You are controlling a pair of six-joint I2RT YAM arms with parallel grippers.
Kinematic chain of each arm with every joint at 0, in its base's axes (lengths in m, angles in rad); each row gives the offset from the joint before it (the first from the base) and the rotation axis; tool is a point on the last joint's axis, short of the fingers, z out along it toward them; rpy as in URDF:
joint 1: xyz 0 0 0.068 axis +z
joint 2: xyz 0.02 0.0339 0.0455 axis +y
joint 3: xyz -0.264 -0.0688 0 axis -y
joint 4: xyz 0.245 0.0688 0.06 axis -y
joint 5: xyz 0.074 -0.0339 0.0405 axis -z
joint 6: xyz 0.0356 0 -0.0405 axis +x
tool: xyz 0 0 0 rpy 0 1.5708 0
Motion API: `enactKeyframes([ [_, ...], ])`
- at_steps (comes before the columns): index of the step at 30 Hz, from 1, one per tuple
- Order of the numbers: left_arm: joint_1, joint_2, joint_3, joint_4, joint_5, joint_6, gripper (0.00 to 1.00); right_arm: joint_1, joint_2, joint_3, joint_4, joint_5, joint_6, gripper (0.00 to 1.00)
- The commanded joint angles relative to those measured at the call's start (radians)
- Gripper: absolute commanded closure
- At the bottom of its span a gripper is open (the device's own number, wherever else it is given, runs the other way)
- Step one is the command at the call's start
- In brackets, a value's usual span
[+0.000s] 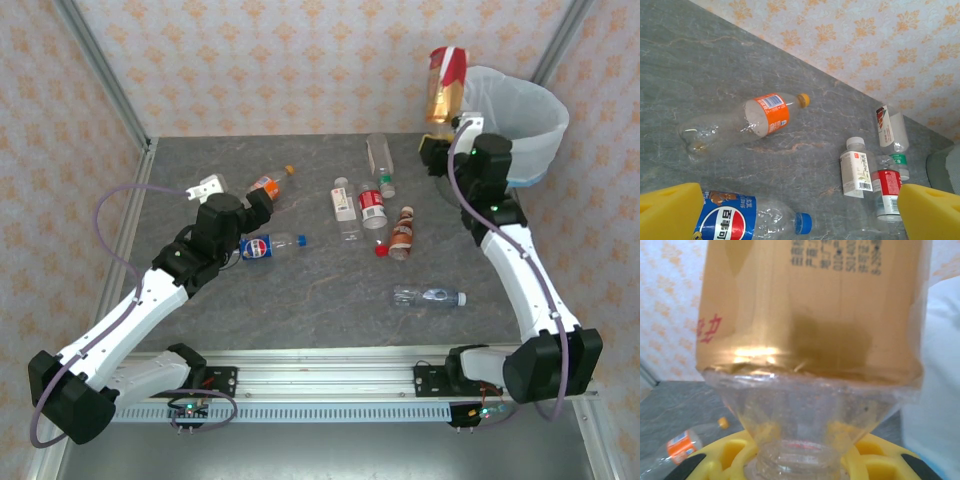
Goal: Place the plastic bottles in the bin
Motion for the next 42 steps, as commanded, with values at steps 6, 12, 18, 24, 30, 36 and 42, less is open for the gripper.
enactKeyframes([
  [6,0.007,-0.01,-0.02,-0.055,-0.067,0.008,0.0,-0.167,0.107,0.248,-0.225,0.005,-0.08,1.0],
  [12,0.006,-0.004,-0.021,-0.079,-0.073,0.0,0.0,-0.236,0.249,0.422,-0.348,0.06,-0.089,0.94],
  [18,0.009,-0.011,-0.026,-0.1,-0.088,-0.011,0.0,-0.267,0.37,0.545,-0.438,0.131,-0.073,0.85],
  [24,0.021,-0.015,-0.039,-0.136,-0.119,-0.044,0.0,-0.267,0.455,0.621,-0.522,0.202,-0.074,0.78],
  [30,0.037,-0.01,-0.051,-0.148,-0.121,-0.073,0.0,-0.268,0.503,0.679,-0.597,0.227,-0.066,0.6],
  [36,0.055,0.003,-0.054,-0.151,-0.105,-0.094,0.0,-0.267,0.536,0.737,-0.659,0.258,-0.063,0.41],
  [42,0.061,0.005,-0.062,-0.15,-0.098,-0.103,0.0,-0.268,0.535,0.77,-0.675,0.258,-0.042,0.33],
])
